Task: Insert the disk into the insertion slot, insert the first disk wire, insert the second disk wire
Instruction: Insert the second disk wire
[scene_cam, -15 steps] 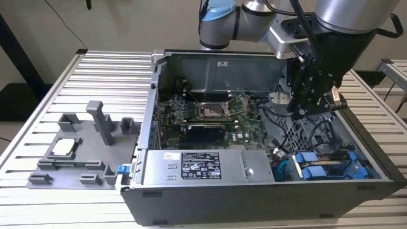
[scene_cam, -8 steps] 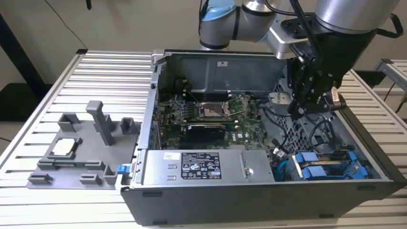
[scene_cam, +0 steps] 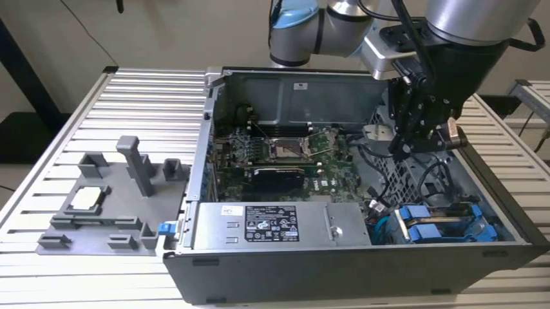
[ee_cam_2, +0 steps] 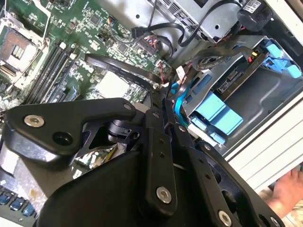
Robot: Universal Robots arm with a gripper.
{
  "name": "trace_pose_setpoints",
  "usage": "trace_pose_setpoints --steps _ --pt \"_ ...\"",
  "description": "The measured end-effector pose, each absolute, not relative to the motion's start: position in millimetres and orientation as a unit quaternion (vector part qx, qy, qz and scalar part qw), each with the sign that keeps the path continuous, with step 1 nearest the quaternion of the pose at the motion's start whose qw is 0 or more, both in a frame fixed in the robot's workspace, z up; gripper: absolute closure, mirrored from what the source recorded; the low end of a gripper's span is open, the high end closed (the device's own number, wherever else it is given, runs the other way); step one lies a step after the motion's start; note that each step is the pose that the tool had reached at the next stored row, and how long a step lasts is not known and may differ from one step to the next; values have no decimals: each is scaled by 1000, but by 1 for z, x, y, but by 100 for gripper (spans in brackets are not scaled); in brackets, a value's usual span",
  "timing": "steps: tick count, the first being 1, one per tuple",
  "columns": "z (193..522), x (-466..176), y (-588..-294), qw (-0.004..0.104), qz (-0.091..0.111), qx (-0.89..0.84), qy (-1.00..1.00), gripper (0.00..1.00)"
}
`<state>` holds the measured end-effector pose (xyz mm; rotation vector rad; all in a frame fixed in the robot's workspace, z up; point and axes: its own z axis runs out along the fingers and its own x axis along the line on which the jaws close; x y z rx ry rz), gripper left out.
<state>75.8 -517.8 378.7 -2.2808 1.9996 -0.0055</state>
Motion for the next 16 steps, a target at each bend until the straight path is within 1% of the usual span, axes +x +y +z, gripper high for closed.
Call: trace_pose_setpoints --steps 4,7,16 --pt "379 76 -518 54 -2 -751 658 84" --pt "378 78 -520 51 -1 -751 658 84" --pt "377 87 -541 49 -1 -751 658 84"
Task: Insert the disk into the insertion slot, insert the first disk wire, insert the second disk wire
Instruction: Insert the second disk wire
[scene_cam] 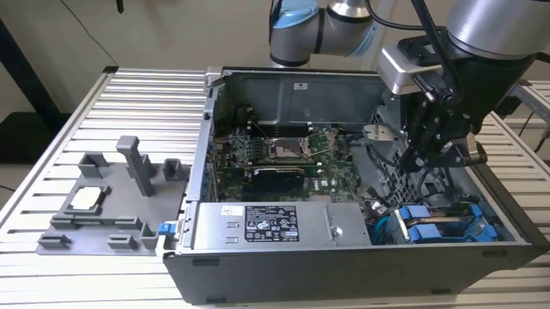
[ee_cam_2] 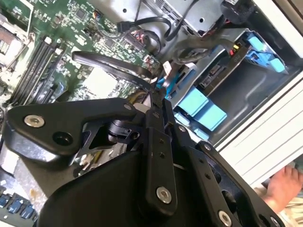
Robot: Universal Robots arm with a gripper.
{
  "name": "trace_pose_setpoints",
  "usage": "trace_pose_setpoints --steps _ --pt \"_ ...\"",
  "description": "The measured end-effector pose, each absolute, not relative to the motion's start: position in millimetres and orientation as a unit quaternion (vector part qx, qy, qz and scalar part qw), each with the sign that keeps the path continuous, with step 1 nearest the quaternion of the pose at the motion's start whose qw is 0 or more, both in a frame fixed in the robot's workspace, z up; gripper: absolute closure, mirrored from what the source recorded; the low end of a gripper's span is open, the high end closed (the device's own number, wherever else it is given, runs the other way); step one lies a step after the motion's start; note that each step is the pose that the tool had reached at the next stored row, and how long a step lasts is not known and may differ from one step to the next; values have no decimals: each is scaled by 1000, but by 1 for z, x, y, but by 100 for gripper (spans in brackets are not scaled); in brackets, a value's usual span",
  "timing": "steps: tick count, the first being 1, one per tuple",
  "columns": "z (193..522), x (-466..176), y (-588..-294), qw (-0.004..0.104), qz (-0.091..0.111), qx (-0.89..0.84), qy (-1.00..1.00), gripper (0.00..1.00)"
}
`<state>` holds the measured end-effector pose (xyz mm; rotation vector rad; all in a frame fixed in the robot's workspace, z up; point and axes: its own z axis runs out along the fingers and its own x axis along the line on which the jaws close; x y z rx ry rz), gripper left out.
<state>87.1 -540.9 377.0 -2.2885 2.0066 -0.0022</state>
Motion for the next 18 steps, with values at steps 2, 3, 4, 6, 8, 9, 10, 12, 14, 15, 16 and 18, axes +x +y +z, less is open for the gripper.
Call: trace_pose_setpoints --steps 2,3,4,6,8,9,10,12,14,15,16,18 --pt "377 89 -545 48 -1 -751 658 84" --pt "377 90 -547 48 -1 -751 658 84" --pt "377 91 -549 48 -1 -751 658 84" --pt "377 93 -553 47 -2 -751 658 84" --pt "377 95 -556 47 -3 -751 658 84" --pt "377 96 -558 46 -3 -751 658 84" --pt "376 97 -559 46 -3 -751 658 84" --pt "376 100 -561 45 -4 -751 658 84" --pt "376 106 -563 43 -3 -751 659 84" --pt "375 108 -563 41 -2 -751 659 84" --pt "375 111 -564 39 -1 -751 659 84" --pt "375 116 -564 35 0 -751 659 84"
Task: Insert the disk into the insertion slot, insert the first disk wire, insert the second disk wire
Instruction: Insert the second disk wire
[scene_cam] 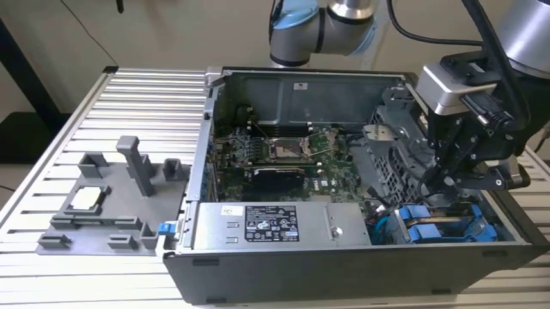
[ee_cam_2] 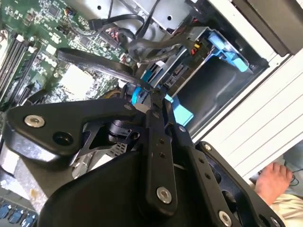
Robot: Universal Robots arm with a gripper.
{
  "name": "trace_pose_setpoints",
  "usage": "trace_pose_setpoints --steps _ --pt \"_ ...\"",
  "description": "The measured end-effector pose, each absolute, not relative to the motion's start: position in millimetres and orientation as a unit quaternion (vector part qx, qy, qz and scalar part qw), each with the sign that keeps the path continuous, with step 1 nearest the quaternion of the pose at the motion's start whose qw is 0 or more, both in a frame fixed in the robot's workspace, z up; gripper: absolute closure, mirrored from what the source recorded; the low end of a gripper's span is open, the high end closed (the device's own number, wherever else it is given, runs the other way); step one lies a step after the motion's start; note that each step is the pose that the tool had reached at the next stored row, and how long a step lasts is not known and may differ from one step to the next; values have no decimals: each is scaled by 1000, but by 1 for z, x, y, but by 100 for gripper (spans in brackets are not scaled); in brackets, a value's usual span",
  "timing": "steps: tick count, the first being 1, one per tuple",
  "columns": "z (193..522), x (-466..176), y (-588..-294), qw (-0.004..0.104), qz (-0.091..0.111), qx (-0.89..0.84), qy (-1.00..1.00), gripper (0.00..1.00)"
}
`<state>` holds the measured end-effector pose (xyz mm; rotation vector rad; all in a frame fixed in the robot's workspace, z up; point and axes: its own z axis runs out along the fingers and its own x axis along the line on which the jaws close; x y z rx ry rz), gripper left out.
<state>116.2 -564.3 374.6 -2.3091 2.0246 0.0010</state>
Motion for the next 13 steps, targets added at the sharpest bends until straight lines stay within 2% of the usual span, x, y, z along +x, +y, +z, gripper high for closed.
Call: trace_pose_setpoints --steps 10,13 --pt "365 121 -565 33 1 -721 692 84" --pt "364 129 -566 26 7 -721 693 84"
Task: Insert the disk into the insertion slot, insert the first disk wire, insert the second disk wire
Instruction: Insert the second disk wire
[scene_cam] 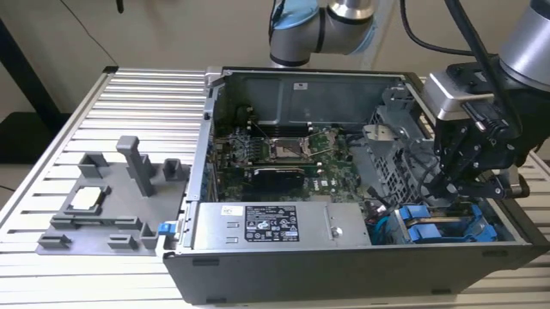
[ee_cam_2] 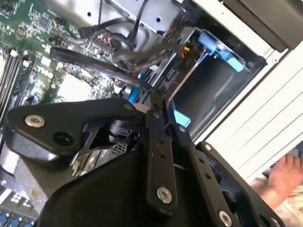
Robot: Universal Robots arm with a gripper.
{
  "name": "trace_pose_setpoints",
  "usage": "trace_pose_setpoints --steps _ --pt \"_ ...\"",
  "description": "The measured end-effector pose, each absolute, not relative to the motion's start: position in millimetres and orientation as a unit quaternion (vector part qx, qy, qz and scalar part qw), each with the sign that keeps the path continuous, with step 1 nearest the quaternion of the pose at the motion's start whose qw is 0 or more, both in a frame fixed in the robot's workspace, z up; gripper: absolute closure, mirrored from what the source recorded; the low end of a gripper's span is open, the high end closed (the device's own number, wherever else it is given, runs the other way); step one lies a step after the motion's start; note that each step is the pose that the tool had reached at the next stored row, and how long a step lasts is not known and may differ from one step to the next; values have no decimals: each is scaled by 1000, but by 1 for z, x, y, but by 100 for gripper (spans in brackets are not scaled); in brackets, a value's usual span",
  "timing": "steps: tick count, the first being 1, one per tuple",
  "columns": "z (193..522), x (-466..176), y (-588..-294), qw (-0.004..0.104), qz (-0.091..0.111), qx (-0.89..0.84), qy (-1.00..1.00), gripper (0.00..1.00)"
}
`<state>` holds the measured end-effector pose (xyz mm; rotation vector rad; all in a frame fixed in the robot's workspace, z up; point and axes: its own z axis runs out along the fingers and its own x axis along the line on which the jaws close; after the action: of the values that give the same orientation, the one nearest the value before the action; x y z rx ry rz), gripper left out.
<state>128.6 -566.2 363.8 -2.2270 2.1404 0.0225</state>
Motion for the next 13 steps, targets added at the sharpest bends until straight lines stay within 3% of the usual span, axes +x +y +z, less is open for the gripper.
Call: trace_pose_setpoints --steps 13 --pt "351 135 -568 25 10 -699 714 84"
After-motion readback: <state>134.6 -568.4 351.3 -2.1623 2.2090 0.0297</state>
